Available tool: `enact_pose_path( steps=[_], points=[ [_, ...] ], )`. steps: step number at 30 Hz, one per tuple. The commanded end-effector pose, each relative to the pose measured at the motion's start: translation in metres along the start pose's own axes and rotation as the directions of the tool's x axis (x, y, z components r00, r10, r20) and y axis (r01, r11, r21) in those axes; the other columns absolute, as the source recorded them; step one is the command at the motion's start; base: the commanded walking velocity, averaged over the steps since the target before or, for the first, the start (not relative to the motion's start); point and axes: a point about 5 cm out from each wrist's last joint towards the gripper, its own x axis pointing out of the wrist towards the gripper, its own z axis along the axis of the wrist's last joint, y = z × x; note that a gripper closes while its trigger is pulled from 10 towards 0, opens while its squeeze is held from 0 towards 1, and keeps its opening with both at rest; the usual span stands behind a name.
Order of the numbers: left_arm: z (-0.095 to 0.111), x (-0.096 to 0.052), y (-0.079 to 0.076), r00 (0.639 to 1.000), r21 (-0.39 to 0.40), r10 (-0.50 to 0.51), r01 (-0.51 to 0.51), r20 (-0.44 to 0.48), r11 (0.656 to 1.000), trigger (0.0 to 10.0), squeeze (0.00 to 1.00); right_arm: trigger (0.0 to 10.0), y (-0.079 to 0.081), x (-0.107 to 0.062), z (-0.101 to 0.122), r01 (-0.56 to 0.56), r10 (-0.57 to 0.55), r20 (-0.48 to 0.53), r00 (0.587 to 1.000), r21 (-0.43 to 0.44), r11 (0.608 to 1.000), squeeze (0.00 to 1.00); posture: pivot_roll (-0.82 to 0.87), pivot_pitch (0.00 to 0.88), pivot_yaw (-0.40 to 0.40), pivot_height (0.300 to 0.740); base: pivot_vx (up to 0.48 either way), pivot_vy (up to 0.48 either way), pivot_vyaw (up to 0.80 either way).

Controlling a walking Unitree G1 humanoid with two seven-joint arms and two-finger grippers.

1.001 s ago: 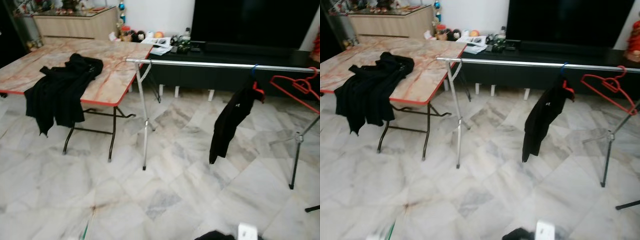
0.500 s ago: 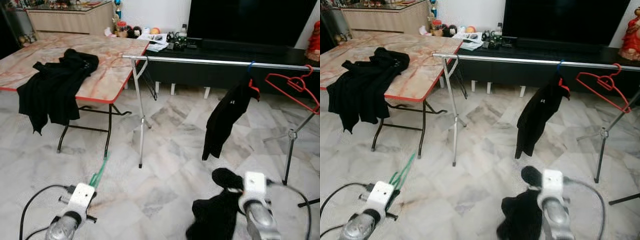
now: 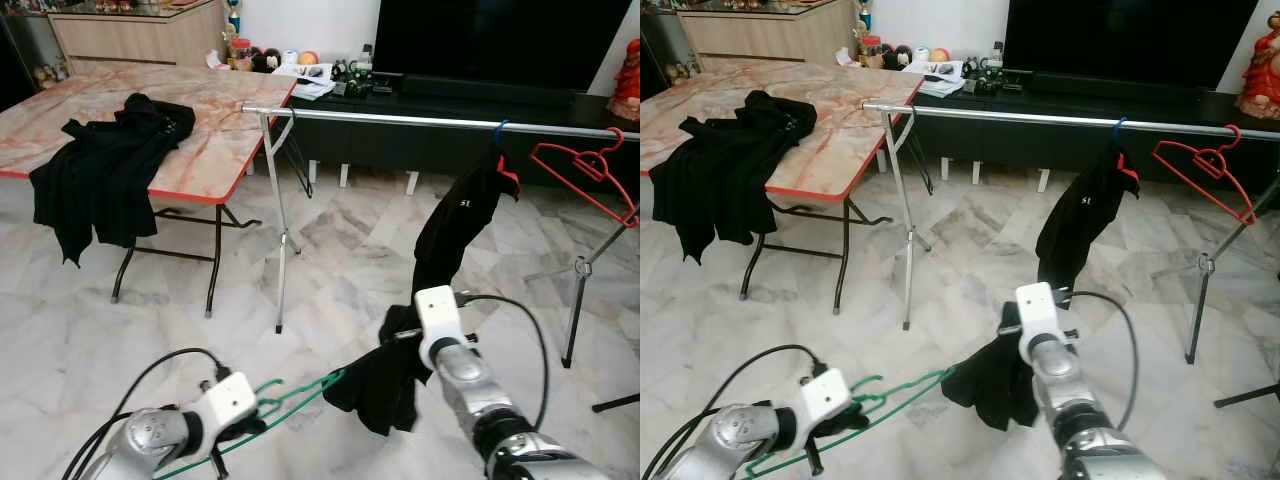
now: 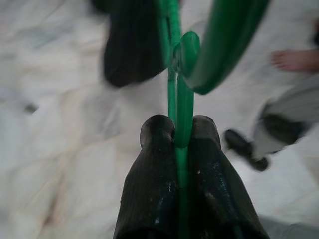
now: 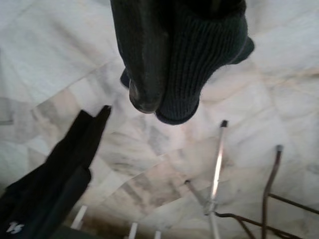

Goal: Hang hanger

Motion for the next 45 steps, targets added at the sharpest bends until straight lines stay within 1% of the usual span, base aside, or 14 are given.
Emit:
enact_pose_path(
  steps=[1, 2, 5, 8, 9, 12, 13, 16, 22, 27, 31, 36, 41, 45],
  points=[
    [0.008, 0.000, -0.006, 0.999, 0.003, -0.052, 0.052, 0.009, 0.999, 10.0, 0.00, 10.0, 0.002, 0.002, 0.008, -0.001, 0.001, 0.008, 1.000, -0.007, 1.000, 0.00, 0.22, 0.000, -0.071, 0.740, 0.000, 0.000, 0.00],
    [0.016, 0.004, -0.011, 0.997, 0.013, -0.077, 0.077, 0.022, 0.997, 10.0, 0.00, 10.0, 0.010, 0.002, 0.008, -0.015, 0.015, 0.003, 1.000, -0.008, 1.000, 0.00, 0.22, 0.000, -0.077, 0.740, 0.000, 0.000, 0.00],
    [0.022, 0.009, -0.015, 0.995, 0.025, -0.095, 0.095, 0.024, 0.995, 10.0, 0.00, 10.0, 0.016, 0.002, 0.007, -0.028, 0.028, -0.004, 1.000, 0.004, 1.000, 0.00, 0.23, 0.000, -0.084, 0.740, 0.000, 0.000, 0.00],
    [0.033, 0.019, -0.020, 0.995, 0.037, -0.085, 0.084, 0.047, 0.996, 10.0, 0.00, 10.0, 0.021, 0.002, 0.009, -0.029, 0.029, -0.005, 1.000, 0.004, 1.000, 0.00, 0.23, 0.000, -0.089, 0.740, 0.000, 0.000, 0.00],
    [0.036, 0.022, -0.019, 0.997, 0.022, -0.055, 0.053, 0.056, 0.998, 10.0, 0.00, 10.0, 0.022, 0.002, 0.010, -0.030, 0.030, -0.004, 1.000, 0.006, 1.000, 0.00, 0.22, 0.000, -0.088, 0.740, 0.000, 0.000, 0.00],
    [0.037, 0.024, -0.018, 0.998, 0.028, -0.026, 0.025, 0.050, 0.999, 10.0, 0.00, 10.0, 0.023, 0.002, 0.011, -0.030, 0.031, -0.002, 1.000, 0.011, 0.999, 0.00, 0.22, 0.000, -0.088, 0.740, 0.000, 0.000, 0.00],
    [0.039, 0.026, -0.015, 0.999, 0.036, 0.035, -0.036, 0.037, 0.999, 10.0, 0.00, 10.0, 0.022, 0.002, 0.012, -0.029, 0.029, 0.002, 1.000, 0.020, 0.999, 0.00, 0.21, 0.000, -0.086, 0.740, 0.000, 0.000, 0.00],
    [0.039, 0.025, -0.013, 0.998, 0.039, 0.051, -0.052, 0.030, 0.998, 10.0, 0.00, 10.0, 0.021, 0.003, 0.013, -0.027, 0.027, 0.004, 1.000, 0.022, 0.999, 0.00, 0.21, 0.000, -0.086, 0.740, 0.000, 0.000, 0.00],
    [0.032, 0.021, -0.011, 0.998, 0.069, 0.056, -0.053, -0.031, 0.996, 10.0, 0.00, 10.0, 0.019, 0.003, 0.013, -0.020, 0.020, 0.000, 1.000, 0.024, 0.999, 0.00, 0.21, 0.000, -0.087, 0.740, 0.000, 0.000, 0.00],
    [0.031, 0.020, -0.007, 0.995, 0.067, 0.088, -0.085, -0.041, 0.994, 10.0, 0.00, 10.0, 0.020, 0.003, 0.013, -0.027, 0.027, -0.001, 1.000, 0.025, 0.999, 0.00, 0.21, 0.000, -0.087, 0.740, 0.000, 0.000, 0.00],
    [0.031, 0.020, -0.008, 0.996, 0.069, 0.081, -0.077, -0.044, 0.995, 10.0, 0.00, 10.0, 0.020, 0.003, 0.013, -0.032, 0.032, 0.001, 0.999, 0.025, 0.999, 0.00, 0.21, 0.000, -0.090, 0.740, 0.000, 0.000, 0.00],
    [0.032, 0.023, -0.010, 0.996, 0.067, 0.070, -0.067, -0.047, 0.995, 10.0, 0.00, 10.0, 0.019, 0.003, 0.014, -0.029, 0.029, 0.002, 1.000, 0.022, 0.999, 0.00, 0.19, 0.000, -0.095, 0.740, 0.000, 0.000, 0.00],
    [0.032, 0.028, -0.013, 0.997, 0.076, 0.057, -0.052, -0.058, 0.996, 10.0, 0.00, 10.0, 0.016, 0.004, 0.024, -0.017, 0.016, 0.031, 0.999, 0.035, 0.999, 0.00, 0.17, 0.000, -0.084, 0.740, 0.000, 0.000, 0.00],
    [0.031, 0.030, -0.010, 0.994, 0.086, 0.084, -0.079, -0.066, 0.993, 10.0, 0.00, 10.0, 0.017, 0.004, 0.026, -0.021, 0.020, 0.039, 0.999, 0.039, 0.999, 0.00, 0.17, 0.000, -0.082, 0.740, 0.000, 0.000, 0.00]
  ],
)
